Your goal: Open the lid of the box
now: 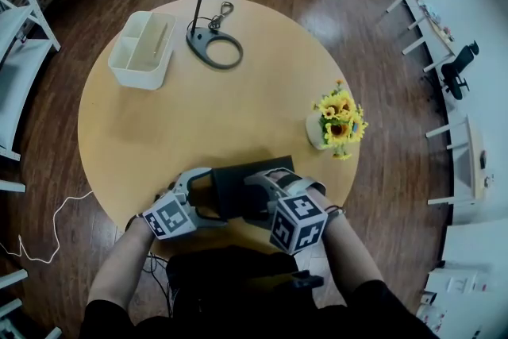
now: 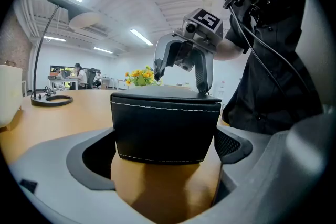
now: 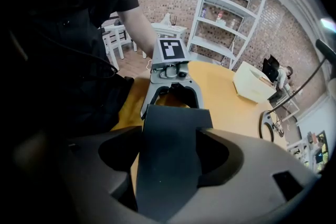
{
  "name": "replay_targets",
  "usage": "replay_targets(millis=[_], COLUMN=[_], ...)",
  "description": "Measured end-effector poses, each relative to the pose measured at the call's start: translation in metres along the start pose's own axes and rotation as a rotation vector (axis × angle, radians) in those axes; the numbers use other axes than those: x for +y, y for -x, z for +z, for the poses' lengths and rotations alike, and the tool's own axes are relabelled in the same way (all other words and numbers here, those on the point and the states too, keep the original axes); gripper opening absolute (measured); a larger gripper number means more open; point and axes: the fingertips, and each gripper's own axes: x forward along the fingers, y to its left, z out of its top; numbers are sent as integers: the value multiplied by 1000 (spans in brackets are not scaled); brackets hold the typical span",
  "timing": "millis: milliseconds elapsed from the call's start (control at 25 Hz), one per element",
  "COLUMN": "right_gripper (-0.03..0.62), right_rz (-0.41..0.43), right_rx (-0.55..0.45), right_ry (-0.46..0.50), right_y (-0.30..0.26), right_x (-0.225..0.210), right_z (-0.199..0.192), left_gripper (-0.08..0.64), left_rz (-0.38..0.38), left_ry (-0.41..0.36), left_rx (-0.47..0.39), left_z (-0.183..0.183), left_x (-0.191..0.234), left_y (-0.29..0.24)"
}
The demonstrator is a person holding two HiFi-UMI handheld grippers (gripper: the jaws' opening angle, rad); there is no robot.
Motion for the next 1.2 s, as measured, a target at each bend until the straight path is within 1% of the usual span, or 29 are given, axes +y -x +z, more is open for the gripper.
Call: replay_targets(millis=[40,80,120,160,200,240,280,320,400,480,520,560,720,960,1200], right_gripper=[322,102,5,14,104,211,252,270,273,273,313,336,337,344,345], right_rz=[-54,-120,-164,-165,-135,-91,-46,-7,30,29,25,20,-23,-36,-8], right_rx=[-62,-149,-225,-256,-237,-189,-140,-107,-83,-73,-71,-71,-43,-22,-23], right_ry=[-18,-41,-69,-100,-126,-137,-134,-123,-109,-113,-120,-127,-125,-135,-117], right_y=[8,20,32,41,43,40,32,23,7,-1,-1,0,4,4,1], right_x=[-11,-26,-40,-49,-53,-51,-45,-35,-15,-5,-3,-2,3,4,2], right_z=[9,20,31,36,37,35,32,27,19,11,7,4,-13,-29,-28], left_gripper=[572,572,572,572,572,572,572,572,572,572,572,572,572,572,571], left_rz=[-1,-3,-5,-7,-7,-7,-6,-6,-9,-11,-11,-10,-9,-8,-12], left_ry=[-2,-5,-6,-7,-7,-6,-3,-1,0,-5,-8,-10,-5,-5,-3], left_rx=[3,6,8,9,9,9,9,10,11,11,10,8,9,9,9], left_z=[0,-1,-1,-1,-1,-1,-2,-2,-2,-2,-1,0,-1,1,0], left_x=[-1,-2,-2,-2,-1,-1,-1,-1,-2,-2,-1,0,-1,-1,-1], left_y=[0,0,0,-1,-1,-1,-1,-1,-1,-1,-1,-1,0,0,0])
